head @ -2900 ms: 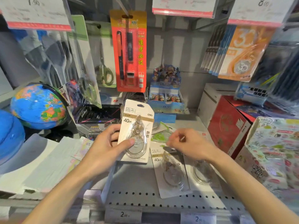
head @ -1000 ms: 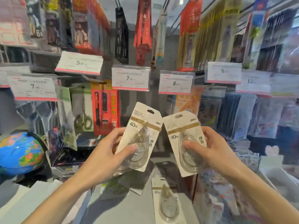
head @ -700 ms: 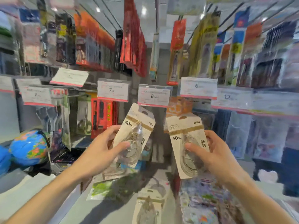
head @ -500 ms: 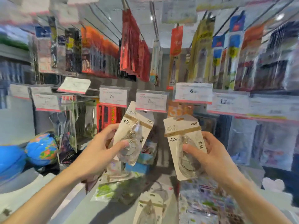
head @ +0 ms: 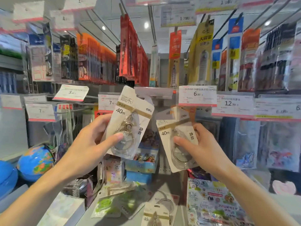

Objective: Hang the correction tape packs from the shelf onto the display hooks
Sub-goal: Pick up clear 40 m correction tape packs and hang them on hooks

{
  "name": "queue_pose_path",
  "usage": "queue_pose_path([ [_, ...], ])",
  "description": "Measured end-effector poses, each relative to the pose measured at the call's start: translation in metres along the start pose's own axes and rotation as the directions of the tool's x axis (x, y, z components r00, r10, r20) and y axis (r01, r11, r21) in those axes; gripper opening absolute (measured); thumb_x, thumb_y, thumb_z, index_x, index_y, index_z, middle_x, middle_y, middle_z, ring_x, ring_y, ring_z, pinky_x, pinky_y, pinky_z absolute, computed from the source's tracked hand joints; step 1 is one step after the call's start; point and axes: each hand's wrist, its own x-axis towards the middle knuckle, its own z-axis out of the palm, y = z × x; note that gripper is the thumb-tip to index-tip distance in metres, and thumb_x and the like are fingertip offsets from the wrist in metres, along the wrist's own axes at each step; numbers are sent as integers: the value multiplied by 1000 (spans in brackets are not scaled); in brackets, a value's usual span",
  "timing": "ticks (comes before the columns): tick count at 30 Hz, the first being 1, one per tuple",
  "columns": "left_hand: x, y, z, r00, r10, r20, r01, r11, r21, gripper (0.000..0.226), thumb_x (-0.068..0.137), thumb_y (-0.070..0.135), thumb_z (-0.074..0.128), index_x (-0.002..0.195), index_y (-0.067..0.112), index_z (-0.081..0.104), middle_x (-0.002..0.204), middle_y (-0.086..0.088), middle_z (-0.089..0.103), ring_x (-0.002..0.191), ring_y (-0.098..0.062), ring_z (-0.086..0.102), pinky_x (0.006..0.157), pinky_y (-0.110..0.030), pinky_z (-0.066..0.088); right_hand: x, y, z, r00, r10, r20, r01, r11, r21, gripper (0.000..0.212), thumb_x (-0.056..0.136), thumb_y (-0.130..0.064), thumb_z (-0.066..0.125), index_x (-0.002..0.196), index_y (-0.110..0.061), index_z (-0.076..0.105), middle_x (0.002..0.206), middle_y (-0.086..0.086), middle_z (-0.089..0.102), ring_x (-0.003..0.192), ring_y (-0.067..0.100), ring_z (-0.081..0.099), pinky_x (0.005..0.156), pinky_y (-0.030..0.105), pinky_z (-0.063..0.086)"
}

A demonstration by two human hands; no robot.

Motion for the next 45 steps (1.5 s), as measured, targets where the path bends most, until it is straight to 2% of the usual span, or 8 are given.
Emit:
queue_pose_path([
  [13,3,-12,-6,999,38,30,-38,999,-22,44,85,34,70,125,47,58,120,21,76,111,-2,72,90,-17,56,39,-11,48,999,24,22,-25,997,76,52,89,-52,74,124,-15,67,92,-11,77,84,6,73,79,35,58],
  [18,5,-17,-9,999,41,24,-41,999,-12,45,85,36,71,125,52,58,122,23,75,112,-2,72,89,-22,56,41,-3,58,1000,14,9,-15,994,110,63,85,-55,76,138,-30,52,125,-11,74,115,9,70,105,44,54],
  [23,6,-26,-9,999,28,21,-27,999,-32,43,91,37,76,128,49,59,123,19,76,111,-6,73,92,-28,57,43,7,72,993,-96,-71,101,993,65,66,93,-32,75,138,-44,28,97,-42,69,88,-24,64,69,-4,44],
  [27,6,-31,-8,1000,20,15,-19,998,-53,47,82,51,73,127,55,58,125,18,75,114,-7,72,94,-32,53,52,16,81,995,-57,-80,64,993,94,81,94,-17,68,145,-61,24,117,-37,48,50,-3,64,43,14,44],
  [33,5,-45,-2,1000,-28,13,29,997,-75,47,79,57,73,124,56,58,121,16,76,109,-9,74,90,-39,57,69,16,95,994,58,-91,-47,992,120,78,97,-18,69,147,-57,24,157,-7,43,118,16,68,81,30,56],
  [36,1,-49,-1,998,-56,26,58,995,-81,46,78,58,73,122,56,58,120,18,76,105,-9,76,79,-43,65,72,20,95,993,83,-89,-77,995,70,79,98,-28,68,142,-64,14,138,-13,46,99,21,67,63,26,49],
  [40,-6,-53,5,996,-82,29,84,990,-112,43,77,54,75,117,55,61,118,15,78,103,-11,77,86,-37,60,66,24,78,994,111,-25,-113,987,-110,63,102,-34,60,155,-36,26,116,-21,55,83,7,65,54,20,43],
  [45,-17,-57,19,992,-117,47,123,974,-190,37,83,39,77,117,47,65,117,10,79,102,-13,77,83,-22,60,40,26,58,999,38,-25,-42,981,-191,29,101,-35,61,110,-9,72,95,-13,69,69,-9,65,63,16,48],
])
